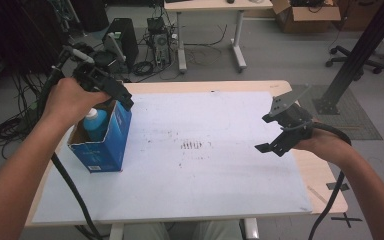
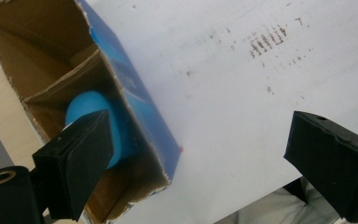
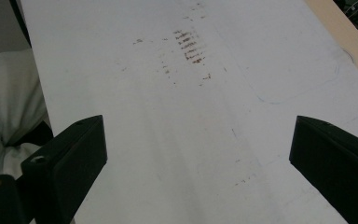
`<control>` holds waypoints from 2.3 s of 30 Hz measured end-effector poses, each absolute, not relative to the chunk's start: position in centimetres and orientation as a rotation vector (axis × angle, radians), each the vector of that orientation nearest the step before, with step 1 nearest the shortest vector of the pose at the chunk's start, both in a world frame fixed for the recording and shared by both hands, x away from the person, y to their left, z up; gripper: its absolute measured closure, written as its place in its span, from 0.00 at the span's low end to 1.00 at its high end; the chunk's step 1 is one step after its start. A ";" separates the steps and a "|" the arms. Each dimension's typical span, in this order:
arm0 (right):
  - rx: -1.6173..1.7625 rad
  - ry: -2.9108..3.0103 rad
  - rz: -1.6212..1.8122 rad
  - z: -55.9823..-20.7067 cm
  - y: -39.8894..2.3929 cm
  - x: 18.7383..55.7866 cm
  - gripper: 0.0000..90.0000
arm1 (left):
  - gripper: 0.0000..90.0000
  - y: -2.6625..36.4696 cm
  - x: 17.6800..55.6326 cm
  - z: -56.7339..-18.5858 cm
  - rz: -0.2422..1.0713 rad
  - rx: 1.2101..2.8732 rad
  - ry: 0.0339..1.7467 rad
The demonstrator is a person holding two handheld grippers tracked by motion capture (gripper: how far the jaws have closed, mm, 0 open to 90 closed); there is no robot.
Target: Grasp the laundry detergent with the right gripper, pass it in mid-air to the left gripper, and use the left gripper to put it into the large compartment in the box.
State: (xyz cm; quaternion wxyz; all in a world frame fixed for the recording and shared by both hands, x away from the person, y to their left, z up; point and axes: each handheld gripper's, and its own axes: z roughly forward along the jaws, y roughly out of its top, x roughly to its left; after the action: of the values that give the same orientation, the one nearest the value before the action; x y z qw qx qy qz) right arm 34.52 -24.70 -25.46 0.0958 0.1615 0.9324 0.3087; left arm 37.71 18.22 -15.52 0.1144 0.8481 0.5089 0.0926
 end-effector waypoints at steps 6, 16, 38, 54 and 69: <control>0.486 2.763 0.909 -25.4 -24.7 34.6 0.04 | 0.09 16.6 37.9 -15.3 0.275 2.530 1.411; 0.498 2.770 0.906 -25.4 -24.8 34.8 0.04 | 0.09 14.1 38.9 -15.9 0.240 2.600 1.298; 0.534 2.789 0.871 -25.1 -24.2 35.3 0.04 | 0.09 10.6 40.8 -17.5 0.224 2.760 1.000; 0.543 2.793 0.846 -24.6 -24.2 35.2 0.04 | 0.09 8.1 41.3 -18.9 0.231 2.860 0.757; 0.554 2.798 0.834 -24.6 -24.3 35.8 0.04 | 0.09 7.1 42.4 -19.5 0.241 2.887 0.637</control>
State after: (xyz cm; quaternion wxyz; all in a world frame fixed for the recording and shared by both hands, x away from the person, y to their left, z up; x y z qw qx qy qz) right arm 35.81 -24.28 -24.64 0.0848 0.1857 0.9381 0.2797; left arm 42.40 7.07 -19.48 0.0876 0.9695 0.2140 0.0811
